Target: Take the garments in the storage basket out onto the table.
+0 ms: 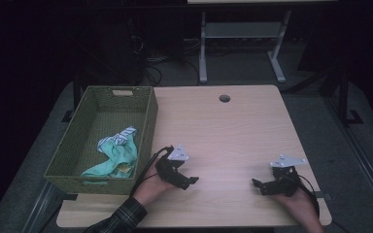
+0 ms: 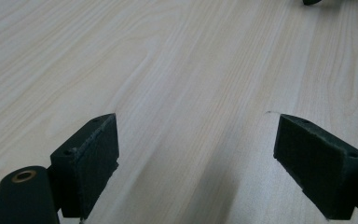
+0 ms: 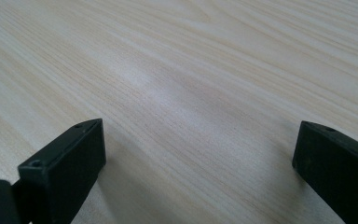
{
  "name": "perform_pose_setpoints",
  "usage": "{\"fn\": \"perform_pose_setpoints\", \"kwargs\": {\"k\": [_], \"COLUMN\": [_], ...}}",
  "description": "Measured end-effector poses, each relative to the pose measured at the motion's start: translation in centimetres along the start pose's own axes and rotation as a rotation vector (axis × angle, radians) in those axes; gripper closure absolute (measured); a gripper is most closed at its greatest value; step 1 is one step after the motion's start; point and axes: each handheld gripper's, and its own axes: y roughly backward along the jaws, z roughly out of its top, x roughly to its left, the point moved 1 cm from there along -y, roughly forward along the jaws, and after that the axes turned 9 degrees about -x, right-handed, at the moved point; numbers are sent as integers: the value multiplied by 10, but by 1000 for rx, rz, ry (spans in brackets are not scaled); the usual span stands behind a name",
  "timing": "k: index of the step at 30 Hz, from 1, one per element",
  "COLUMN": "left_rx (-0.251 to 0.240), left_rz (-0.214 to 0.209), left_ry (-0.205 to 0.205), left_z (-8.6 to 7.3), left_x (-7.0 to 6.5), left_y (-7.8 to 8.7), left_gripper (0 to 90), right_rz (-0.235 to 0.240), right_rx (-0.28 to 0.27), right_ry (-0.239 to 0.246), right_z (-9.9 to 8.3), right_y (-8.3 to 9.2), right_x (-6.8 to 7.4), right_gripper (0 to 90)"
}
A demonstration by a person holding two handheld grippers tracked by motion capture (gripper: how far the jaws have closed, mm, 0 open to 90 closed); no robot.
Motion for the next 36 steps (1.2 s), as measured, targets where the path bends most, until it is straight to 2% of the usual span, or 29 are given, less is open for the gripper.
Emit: {"fn": "perform_pose_setpoints", "kwargs": {"k": [16,17,18,21,22,25,35,36], "left_rx": [3,-9,-4,-8,-2,-16,-2,-5], "left_rz": [-1,0,-3,1,1,2,-12,-14], "left_ry": [-2,14,6,14,2,11,-4,4], "left_z": [10,11,11,13,14,16,21,21], "left_x": [3,3,4,3,4,4,5,5], "left_y": [6,5,6,6,8,9,11,11], "left_gripper": [134,134,134,134,134,134,136,136], "right_rz": [0,0,0,0,0,0,0,0], "right_rx": [0,1,0,0,0,0,0,1], "right_ry": [1,2,1,2,1,2,1,2], "right_z": [0,0,0,0,0,0,0,0], "right_y": [0,0,0,0,0,0,0,0], "right_x": [0,0,0,0,0,0,0,0], "right_gripper": [20,20,20,20,20,20,20,20]}}
